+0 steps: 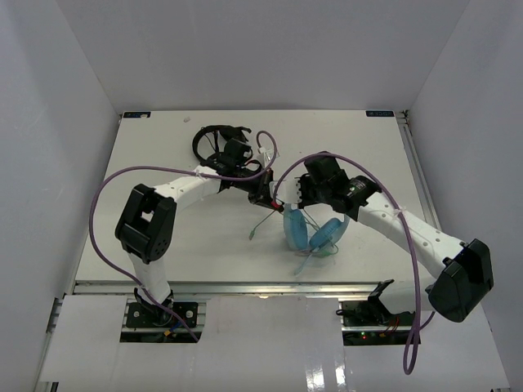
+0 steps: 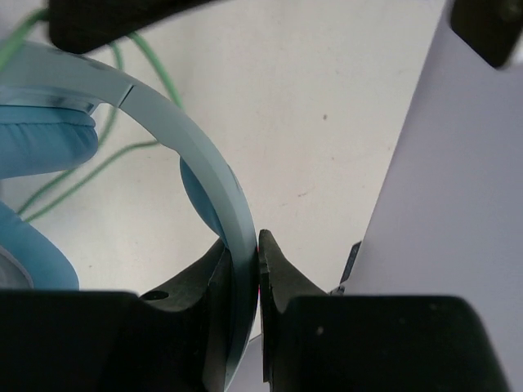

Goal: Wrap the headphones

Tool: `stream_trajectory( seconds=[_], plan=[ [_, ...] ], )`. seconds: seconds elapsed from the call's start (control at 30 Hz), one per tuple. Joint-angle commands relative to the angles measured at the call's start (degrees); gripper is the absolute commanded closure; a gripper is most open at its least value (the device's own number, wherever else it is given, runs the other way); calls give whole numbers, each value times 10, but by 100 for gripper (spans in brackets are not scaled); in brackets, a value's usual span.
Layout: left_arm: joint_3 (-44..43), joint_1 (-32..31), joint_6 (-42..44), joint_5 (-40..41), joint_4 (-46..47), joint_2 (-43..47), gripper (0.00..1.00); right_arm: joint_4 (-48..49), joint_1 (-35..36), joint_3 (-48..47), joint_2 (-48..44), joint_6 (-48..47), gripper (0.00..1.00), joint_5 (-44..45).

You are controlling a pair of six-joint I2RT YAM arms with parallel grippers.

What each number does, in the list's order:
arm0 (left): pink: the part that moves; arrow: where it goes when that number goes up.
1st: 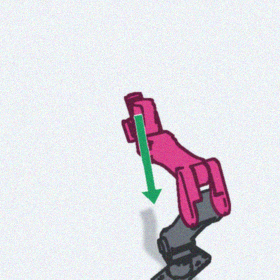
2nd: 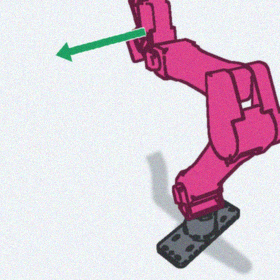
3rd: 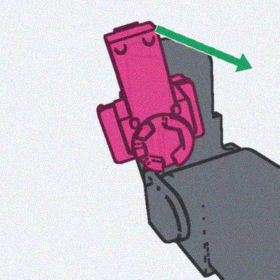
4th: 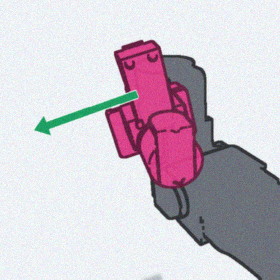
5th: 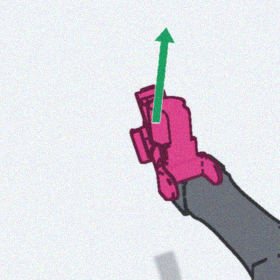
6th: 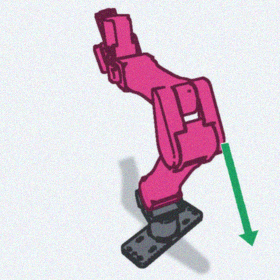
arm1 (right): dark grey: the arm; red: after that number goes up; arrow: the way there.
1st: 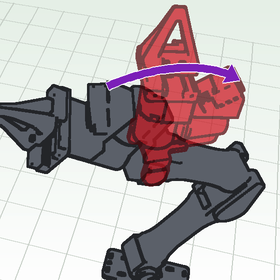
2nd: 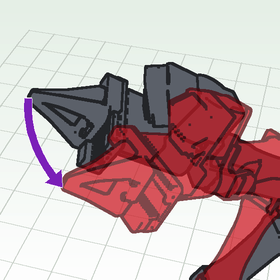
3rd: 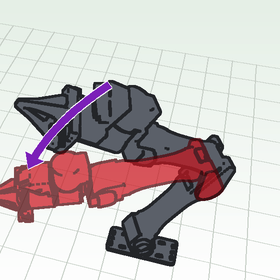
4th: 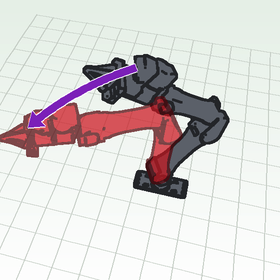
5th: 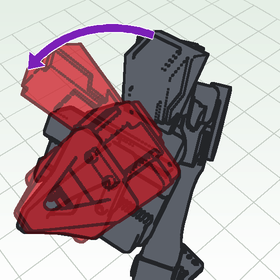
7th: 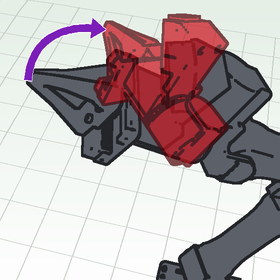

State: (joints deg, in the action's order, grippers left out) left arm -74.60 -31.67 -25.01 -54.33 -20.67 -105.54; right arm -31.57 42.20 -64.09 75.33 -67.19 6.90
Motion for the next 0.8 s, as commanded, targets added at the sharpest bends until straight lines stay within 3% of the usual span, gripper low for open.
stream_trajectory(
  seconds=[0.0,0.2,0.43,0.77],
  plan=[
    [-1,-1,10,33,-15,58,100,79,-14,-50,-31,35,92,26],
    [-14,18,-70,81,64,125,100,106,-14,-26,-54,63,92,51],
    [-52,29,-82,74,58,117,100,79,-15,-19,-66,137,92,-14],
    [-73,61,-79,99,36,155,100,91,-32,-3,-63,252,92,-38]
  ],
)
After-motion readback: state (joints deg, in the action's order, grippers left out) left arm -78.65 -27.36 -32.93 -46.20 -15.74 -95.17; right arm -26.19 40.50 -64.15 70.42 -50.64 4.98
